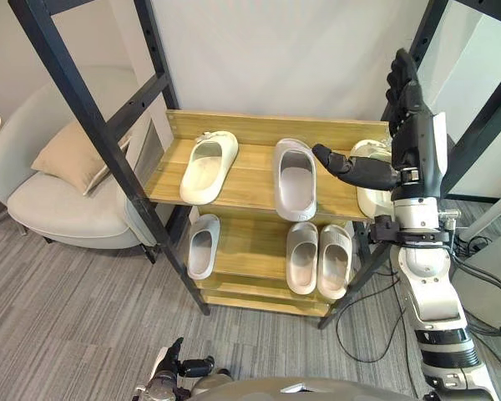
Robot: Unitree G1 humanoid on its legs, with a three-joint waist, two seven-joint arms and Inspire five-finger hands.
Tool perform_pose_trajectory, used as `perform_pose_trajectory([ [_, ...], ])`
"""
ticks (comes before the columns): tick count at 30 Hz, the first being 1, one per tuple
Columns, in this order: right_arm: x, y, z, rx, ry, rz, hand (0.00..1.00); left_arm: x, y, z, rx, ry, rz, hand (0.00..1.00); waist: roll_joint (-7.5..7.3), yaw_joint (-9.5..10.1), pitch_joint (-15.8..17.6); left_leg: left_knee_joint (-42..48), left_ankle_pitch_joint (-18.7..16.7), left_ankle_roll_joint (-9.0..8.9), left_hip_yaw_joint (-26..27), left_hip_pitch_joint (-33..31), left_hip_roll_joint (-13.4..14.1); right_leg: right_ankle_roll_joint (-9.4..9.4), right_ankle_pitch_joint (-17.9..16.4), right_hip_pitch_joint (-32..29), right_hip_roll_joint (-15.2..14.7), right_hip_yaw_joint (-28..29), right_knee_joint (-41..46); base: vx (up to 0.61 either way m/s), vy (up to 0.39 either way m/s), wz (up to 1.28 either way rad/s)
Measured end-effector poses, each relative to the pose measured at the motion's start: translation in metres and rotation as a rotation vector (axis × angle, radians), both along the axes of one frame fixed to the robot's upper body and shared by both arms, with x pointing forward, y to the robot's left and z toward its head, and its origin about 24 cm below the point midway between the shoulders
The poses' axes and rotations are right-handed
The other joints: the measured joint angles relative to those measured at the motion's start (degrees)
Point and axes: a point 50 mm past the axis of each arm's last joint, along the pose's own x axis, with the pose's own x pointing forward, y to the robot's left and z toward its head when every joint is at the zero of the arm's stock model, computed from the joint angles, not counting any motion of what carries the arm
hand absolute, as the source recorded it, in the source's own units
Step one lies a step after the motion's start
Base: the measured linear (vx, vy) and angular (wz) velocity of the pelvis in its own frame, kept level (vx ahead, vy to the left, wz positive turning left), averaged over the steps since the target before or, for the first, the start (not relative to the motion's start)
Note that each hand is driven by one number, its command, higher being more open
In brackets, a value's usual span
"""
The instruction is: Organize the slippers on the shoe rack
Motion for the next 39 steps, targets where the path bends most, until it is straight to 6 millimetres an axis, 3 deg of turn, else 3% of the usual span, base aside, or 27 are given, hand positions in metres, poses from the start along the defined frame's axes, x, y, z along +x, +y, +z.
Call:
perform_pose_trajectory([
  [10,0.024,-0.023,-0.022,-0.157,0.166,-0.114,1.0,0.005,-0.001,0.002,-0.004,-0.026,-0.003,1.0,0.05,0.44,1.5,-0.7,-0.1,-0.02,-0.3,-0.6,-0.2,0.15,0.1,-0.6,0.0,0.1,-0.9,0.01,-0.003,0.0],
  [17,0.034,-0.019,-0.016,-0.276,0.165,-0.105,1.0,0.005,0.0,0.002,-0.004,-0.03,-0.002,1.0,-0.08,0.54,1.7,-0.8,-0.2,-0.04,-0.4,-1.2,-0.2,0.22,0.1,-1.5,0.0,0.3,-0.9,0.0,0.0,0.0],
  [25,0.042,-0.008,-0.011,-0.296,0.149,-0.064,1.0,0.007,0.003,0.003,-0.003,-0.042,0.027,1.0,-0.99,0.8,2.2,-1.3,-0.2,-0.02,-0.5,-1.4,-0.3,0.33,0.2,-1.9,0.0,0.4,-1.1,0.0,0.0,0.0],
  [39,0.043,-0.006,-0.008,-0.308,0.138,-0.062,1.0,0.008,0.005,0.004,-0.003,-0.047,0.032,1.0,-1.56,0.76,2.2,-1.3,-0.1,0.05,-0.7,-1.5,-0.4,0.47,0.3,-1.9,-0.1,0.3,-1.1,0.0,0.0,0.0],
])
